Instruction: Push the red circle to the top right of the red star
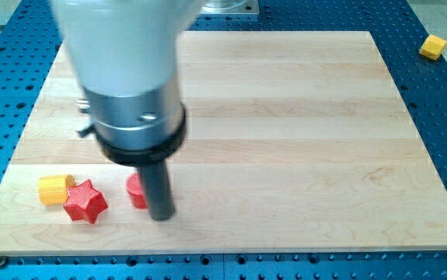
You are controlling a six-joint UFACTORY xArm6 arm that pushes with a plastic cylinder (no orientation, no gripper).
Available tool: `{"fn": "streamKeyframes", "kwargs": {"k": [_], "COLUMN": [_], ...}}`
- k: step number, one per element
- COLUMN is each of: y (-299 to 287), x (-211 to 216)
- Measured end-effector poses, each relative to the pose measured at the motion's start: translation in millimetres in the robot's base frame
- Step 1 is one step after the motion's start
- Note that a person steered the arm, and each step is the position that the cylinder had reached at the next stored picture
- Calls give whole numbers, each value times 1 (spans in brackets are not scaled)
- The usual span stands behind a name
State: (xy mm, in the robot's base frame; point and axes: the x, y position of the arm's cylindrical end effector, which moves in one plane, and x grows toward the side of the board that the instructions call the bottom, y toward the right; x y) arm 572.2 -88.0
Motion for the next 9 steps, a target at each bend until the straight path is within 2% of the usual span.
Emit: {"fn": "streamKeyframes", "kwargs": {"k": [1, 3, 4, 5, 6, 7, 8, 9], "y": [14, -58, -21, -1, -24, -51, -43, -16], "x": [-44, -39, -43, -22, 12, 10, -1, -39]}}
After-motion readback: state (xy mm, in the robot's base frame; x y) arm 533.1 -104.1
